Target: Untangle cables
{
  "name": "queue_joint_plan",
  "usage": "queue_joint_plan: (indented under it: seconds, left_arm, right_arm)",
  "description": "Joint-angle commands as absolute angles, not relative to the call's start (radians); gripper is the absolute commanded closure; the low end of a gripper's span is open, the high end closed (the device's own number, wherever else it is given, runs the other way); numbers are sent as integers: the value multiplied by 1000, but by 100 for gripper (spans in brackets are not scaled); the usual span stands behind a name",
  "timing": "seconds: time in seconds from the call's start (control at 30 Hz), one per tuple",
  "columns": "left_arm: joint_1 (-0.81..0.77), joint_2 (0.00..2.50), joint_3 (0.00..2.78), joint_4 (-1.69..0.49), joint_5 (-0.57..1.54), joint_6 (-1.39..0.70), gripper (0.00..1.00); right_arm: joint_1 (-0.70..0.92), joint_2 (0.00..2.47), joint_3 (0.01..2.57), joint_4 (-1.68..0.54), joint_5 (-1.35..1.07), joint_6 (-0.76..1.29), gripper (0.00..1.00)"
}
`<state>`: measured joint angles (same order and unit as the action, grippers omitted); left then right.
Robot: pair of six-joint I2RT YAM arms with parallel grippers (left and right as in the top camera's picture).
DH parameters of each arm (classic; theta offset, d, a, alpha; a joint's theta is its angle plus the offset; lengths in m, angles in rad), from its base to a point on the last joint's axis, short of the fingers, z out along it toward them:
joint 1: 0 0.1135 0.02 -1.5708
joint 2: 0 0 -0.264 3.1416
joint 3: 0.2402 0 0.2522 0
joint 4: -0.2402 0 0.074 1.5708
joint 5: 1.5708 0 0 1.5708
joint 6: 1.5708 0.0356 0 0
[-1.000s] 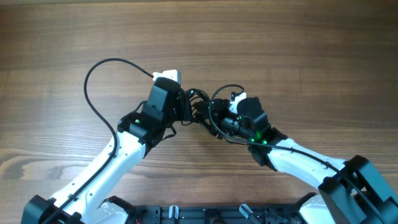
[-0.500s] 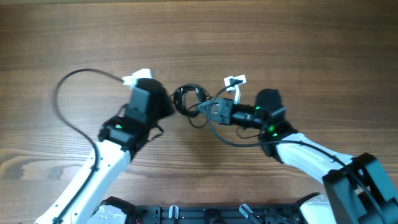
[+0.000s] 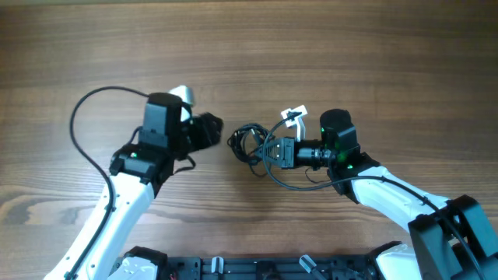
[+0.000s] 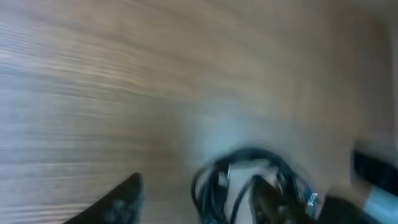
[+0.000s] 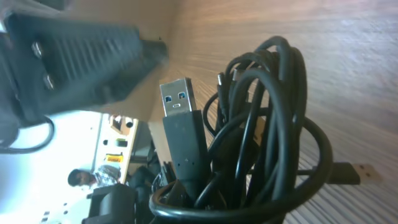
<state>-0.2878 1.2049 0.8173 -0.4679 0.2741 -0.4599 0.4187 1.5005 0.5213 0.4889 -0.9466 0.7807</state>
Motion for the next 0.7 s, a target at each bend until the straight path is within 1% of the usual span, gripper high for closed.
queue_joint_plan:
  seconds: [0.0,0.03,0.1,0.2,0.27,0.3,0.33,0.37,0.47,0.57,0.63,0.67]
  left_arm:
    - [-327,1193,819,-492,359,-238,33]
    - [-337,1198,819,-490,359,-238,30]
    - [-347,1211,819,-487,360,-215,30]
    - [-358,1238,819,-482,375,-212,31]
    - [-370,1253,819,-467,378,-212,63]
    - [-379,1260,819,-456,378,-212,83]
    - [-387,1265,819,-451,378,-212,94]
    - [-395,1267,819,-446,378,-212,96]
    - [-410,1267,819,-432,377,-212,96]
    - [-410,1266,819,-409,373,-213,96]
    - [-410,1266,819,-396,366,-213,96]
    - [-410,1266,819,-402,351,-212,79]
  right_arm:
    - [418,1492,529,566,-1095,737,96]
    - [418,1492,529,593,-1150,701,96]
    - [418,1492,529,601,-1202,667,96]
    - [418,1492,529,595,-1214,654,95]
    - [418,1492,529,595,-1212,658,96]
    - [418,1492,529,593,-1205,659,96]
    - [418,1492,529,590,-1198,660,96]
    - [418,1492,529,589,-1187,667,96]
    - [418,1493,529,576,-1129,701,96]
    - [418,1493,529,460,-1012,717,96]
    - [418,1493,529,389,-987,706,96]
    - [418,1493,529,391,-987,705,96]
